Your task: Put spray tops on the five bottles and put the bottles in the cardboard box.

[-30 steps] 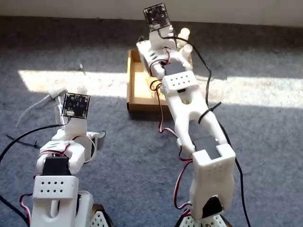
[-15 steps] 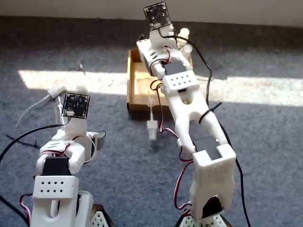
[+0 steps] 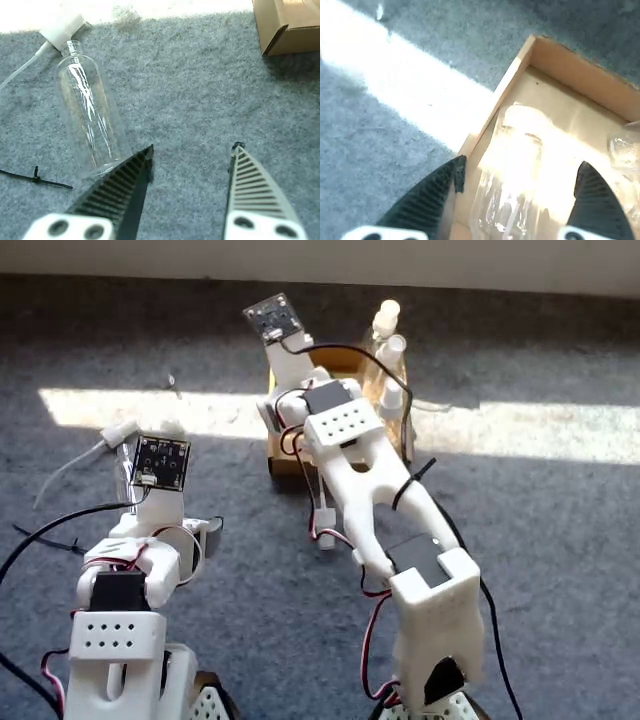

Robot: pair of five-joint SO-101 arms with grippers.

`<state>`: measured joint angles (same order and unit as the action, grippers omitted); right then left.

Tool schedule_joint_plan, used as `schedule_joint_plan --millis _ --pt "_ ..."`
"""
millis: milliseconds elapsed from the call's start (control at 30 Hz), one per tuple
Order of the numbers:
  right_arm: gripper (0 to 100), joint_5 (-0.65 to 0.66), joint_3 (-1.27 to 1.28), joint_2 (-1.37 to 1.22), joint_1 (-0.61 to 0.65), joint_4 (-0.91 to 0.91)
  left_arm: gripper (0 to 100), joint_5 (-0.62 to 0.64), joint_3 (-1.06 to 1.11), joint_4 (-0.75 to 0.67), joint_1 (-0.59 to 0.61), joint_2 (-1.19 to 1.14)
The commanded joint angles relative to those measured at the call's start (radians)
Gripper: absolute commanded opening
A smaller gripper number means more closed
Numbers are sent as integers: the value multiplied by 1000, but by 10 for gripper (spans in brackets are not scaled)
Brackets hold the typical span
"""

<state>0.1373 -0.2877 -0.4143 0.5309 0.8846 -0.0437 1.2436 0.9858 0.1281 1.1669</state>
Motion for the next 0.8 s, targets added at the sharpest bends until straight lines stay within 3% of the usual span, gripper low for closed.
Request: schedule_joint_plan --millis 0,633,767 --pt "304 -5 -50 64 4 25 235 -8 -7 -17 -13 10" --pt "303 -9 -151 -163 -62 25 235 -8 -7 -15 -13 10" --pt "197 -6 -150 -162 -59 27 235 -8 -7 -15 -13 10"
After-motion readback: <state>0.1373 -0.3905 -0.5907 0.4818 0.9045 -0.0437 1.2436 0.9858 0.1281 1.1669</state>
